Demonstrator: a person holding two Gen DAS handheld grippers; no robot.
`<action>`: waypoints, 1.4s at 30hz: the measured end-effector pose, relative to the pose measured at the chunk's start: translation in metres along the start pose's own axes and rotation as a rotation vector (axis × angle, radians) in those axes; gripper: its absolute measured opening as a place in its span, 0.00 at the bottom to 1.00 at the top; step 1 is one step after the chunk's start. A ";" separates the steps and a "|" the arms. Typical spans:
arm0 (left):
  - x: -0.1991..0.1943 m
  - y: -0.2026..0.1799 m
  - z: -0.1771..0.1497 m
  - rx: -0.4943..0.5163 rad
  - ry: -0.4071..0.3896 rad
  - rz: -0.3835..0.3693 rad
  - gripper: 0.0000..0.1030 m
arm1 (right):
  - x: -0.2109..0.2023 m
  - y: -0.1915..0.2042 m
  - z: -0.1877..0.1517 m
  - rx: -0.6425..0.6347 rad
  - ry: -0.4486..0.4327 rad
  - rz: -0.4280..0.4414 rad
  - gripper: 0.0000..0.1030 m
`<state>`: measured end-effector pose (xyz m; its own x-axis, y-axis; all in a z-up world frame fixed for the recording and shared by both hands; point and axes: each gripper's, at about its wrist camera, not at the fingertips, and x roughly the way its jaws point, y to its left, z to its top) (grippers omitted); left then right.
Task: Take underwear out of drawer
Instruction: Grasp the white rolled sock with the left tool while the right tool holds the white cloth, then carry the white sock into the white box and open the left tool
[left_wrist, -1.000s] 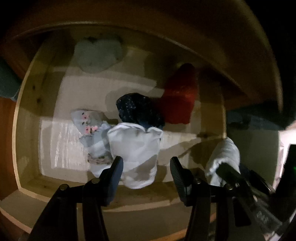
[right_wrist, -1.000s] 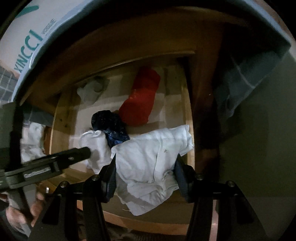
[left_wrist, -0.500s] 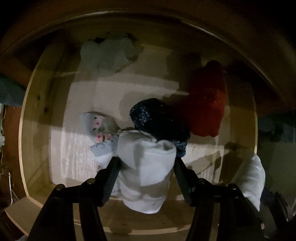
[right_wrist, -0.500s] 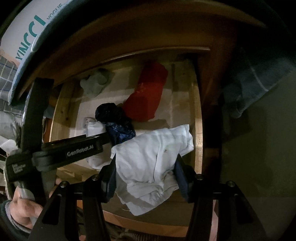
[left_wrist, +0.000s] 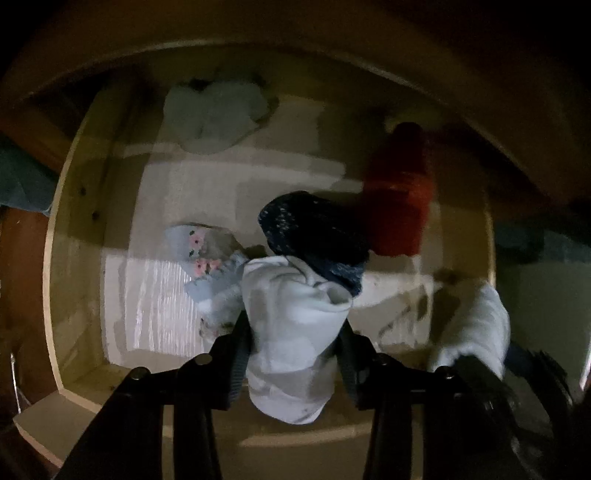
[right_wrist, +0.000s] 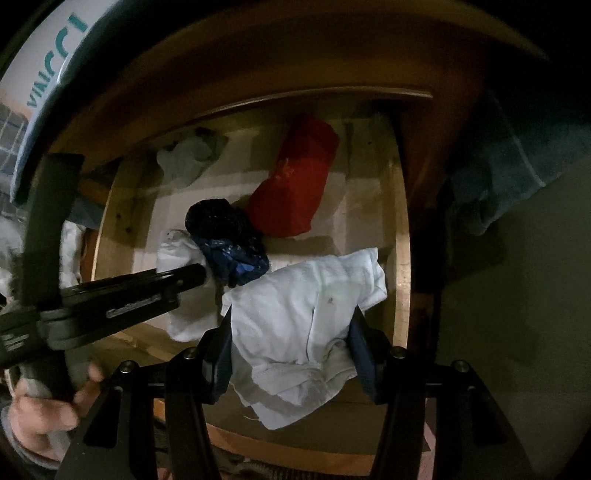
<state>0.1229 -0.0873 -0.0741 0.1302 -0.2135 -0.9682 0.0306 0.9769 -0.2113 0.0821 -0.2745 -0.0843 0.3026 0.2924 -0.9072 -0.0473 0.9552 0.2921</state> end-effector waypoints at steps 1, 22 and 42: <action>-0.004 0.001 -0.003 0.010 -0.008 -0.004 0.42 | 0.000 0.000 0.000 0.000 0.000 -0.004 0.50; -0.212 -0.012 -0.040 0.365 -0.535 -0.087 0.42 | 0.002 0.006 0.000 -0.035 0.000 -0.084 0.50; -0.355 -0.023 0.092 0.298 -0.811 -0.053 0.42 | 0.001 0.004 0.000 -0.047 -0.004 -0.108 0.50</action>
<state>0.1675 -0.0346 0.2866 0.7846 -0.3052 -0.5397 0.3002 0.9486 -0.1000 0.0825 -0.2706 -0.0836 0.3117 0.1879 -0.9314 -0.0593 0.9822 0.1783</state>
